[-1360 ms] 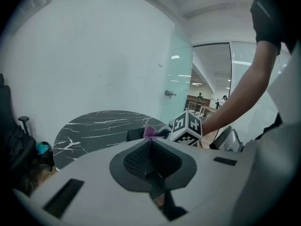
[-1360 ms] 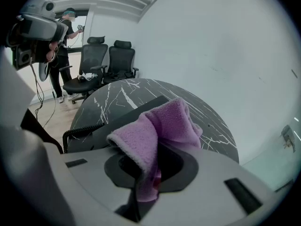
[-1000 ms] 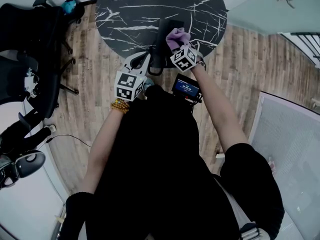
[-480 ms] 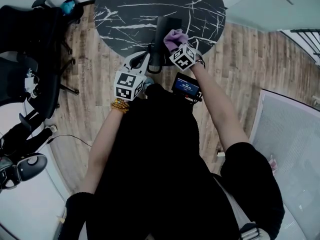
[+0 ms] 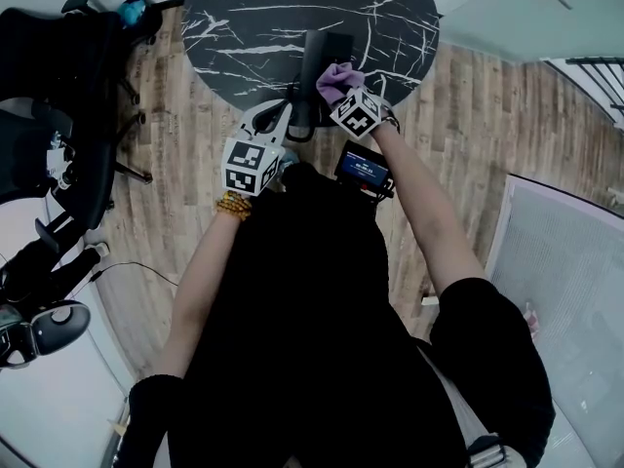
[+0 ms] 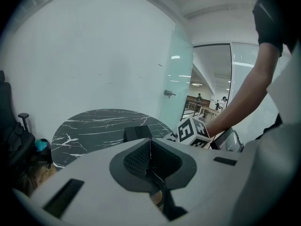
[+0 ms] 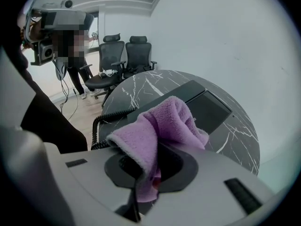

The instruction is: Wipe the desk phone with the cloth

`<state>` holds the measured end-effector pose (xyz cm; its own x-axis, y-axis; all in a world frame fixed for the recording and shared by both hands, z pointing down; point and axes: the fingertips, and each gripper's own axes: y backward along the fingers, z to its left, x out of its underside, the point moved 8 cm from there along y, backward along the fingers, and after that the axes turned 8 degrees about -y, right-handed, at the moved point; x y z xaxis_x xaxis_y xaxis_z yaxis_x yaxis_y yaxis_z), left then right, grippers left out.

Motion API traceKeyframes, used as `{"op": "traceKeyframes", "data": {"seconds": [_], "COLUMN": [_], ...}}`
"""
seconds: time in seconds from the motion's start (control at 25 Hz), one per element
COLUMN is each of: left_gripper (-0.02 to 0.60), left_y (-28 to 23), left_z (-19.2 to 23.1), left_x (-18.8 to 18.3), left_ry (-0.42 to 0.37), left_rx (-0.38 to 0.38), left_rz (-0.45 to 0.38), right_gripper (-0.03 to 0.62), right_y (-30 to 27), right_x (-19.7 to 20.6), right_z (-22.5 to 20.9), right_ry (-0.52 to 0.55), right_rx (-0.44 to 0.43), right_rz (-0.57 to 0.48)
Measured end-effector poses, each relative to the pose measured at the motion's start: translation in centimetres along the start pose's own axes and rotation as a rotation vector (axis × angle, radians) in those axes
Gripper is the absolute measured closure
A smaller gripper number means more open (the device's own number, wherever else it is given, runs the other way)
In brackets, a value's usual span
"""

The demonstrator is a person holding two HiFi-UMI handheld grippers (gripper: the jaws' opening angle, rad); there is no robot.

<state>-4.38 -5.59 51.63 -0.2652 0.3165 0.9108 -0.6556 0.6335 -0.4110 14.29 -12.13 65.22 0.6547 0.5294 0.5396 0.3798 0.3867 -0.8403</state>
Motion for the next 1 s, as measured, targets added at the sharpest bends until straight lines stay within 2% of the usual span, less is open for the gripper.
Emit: {"op": "traceKeyframes", "data": {"seconds": [0.4, 0.6, 1.0], "left_gripper": [0.567, 0.568, 0.566], "left_y": [-0.4, -0.7, -0.3], "left_z": [-0.1, -0.5, -0.9], "left_x": [-0.1, 0.1, 0.3], "left_ry": [0.001, 0.004, 0.012], "left_rx": [0.005, 0.021, 0.027], "left_rz": [0.0, 0.004, 0.008], "right_gripper": [0.536, 0.536, 0.536], "right_y": [0.0, -0.1, -0.1], "right_x": [0.4, 0.7, 1.2], "right_z": [0.9, 1.4, 2.0], "right_ry": [0.069, 0.056, 0.099], "right_rx": [-0.061, -0.084, -0.093], "right_rz": [0.043, 0.049, 0.055]}}
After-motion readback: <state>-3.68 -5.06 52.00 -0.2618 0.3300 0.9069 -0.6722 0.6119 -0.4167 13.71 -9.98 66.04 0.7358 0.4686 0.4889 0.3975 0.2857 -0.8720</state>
